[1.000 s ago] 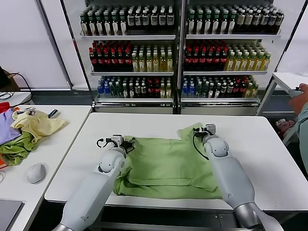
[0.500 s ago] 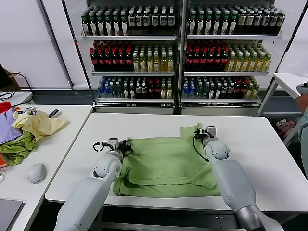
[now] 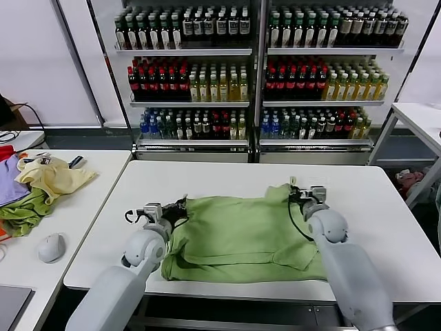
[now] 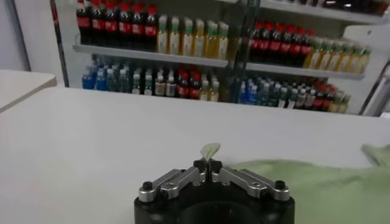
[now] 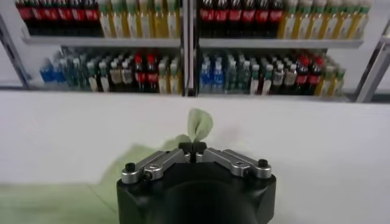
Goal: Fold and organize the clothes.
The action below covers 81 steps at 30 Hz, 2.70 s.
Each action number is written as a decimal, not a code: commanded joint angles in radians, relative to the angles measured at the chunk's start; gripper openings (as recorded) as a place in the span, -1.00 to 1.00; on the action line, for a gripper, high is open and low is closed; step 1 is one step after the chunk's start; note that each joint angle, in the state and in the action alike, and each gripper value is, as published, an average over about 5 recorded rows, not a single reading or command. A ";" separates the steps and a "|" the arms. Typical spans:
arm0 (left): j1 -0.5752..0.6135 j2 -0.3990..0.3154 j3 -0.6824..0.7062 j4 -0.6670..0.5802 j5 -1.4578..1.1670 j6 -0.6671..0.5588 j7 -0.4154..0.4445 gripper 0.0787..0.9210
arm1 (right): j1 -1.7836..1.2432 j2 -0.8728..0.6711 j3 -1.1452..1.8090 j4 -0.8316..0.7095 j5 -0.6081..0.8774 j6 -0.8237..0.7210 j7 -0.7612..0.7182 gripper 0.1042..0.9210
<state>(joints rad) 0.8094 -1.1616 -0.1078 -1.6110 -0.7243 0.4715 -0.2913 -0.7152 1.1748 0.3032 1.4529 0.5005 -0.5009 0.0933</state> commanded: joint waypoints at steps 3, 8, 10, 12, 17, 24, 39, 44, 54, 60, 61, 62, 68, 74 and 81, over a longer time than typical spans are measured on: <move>0.147 0.066 -0.031 -0.240 -0.036 -0.021 0.010 -0.97 | -0.218 -0.088 0.114 0.331 0.062 0.001 0.008 -0.98; 0.238 0.100 -0.047 -0.310 -0.035 0.002 0.013 -0.97 | -0.352 -0.096 0.168 0.421 0.056 -0.019 0.017 -0.98; 0.270 0.111 -0.053 -0.332 -0.029 0.012 0.014 -0.97 | -0.405 -0.096 0.190 0.460 0.050 -0.033 0.023 -0.98; 0.296 0.120 -0.058 -0.347 -0.021 0.024 0.016 -0.97 | -0.447 -0.093 0.209 0.496 0.047 -0.048 0.030 -0.98; 0.332 0.137 -0.069 -0.359 0.011 0.052 0.024 -0.97 | -0.532 -0.079 0.235 0.554 0.030 -0.075 0.048 -0.98; 0.357 0.142 -0.072 -0.353 0.090 0.099 0.029 -0.97 | -0.568 -0.062 0.219 0.526 -0.018 -0.078 0.071 -0.98; 0.375 0.145 -0.089 -0.350 0.237 0.110 0.023 -0.66 | -0.569 -0.018 0.185 0.538 -0.064 -0.077 0.048 -0.63; 0.397 0.090 -0.125 -0.398 0.268 0.099 -0.044 -0.34 | -0.595 -0.017 0.204 0.575 -0.073 -0.075 0.043 -0.29; 0.549 -0.115 -0.150 -0.522 0.379 0.025 -0.140 0.36 | -0.619 -0.005 0.218 0.582 -0.096 -0.065 0.039 0.43; 0.561 -0.196 -0.115 -0.454 0.429 -0.012 -0.151 0.71 | -0.623 0.005 0.213 0.575 -0.114 -0.057 0.035 0.72; 0.552 -0.202 -0.113 -0.426 0.443 -0.016 -0.154 0.74 | -0.625 0.005 0.213 0.575 -0.116 -0.056 0.035 0.74; 0.541 -0.209 -0.112 -0.397 0.455 -0.019 -0.160 0.75 | -0.626 0.005 0.213 0.576 -0.117 -0.055 0.035 0.75; 0.499 -0.229 -0.117 -0.285 0.468 -0.014 -0.193 0.77 | -0.638 -0.003 0.221 0.581 -0.117 -0.048 0.033 0.76; 0.499 -0.249 -0.113 -0.246 0.472 -0.012 -0.208 0.59 | -0.643 -0.009 0.225 0.588 -0.116 -0.047 0.032 0.76; 0.499 -0.253 -0.114 -0.239 0.465 0.000 -0.209 0.12 | -0.639 -0.011 0.221 0.597 -0.115 -0.048 0.033 0.76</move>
<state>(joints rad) 1.3085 -1.3830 -0.2234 -1.9039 -0.2752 0.4669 -0.4822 -1.3523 1.1632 0.5249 2.0453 0.3880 -0.5481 0.1260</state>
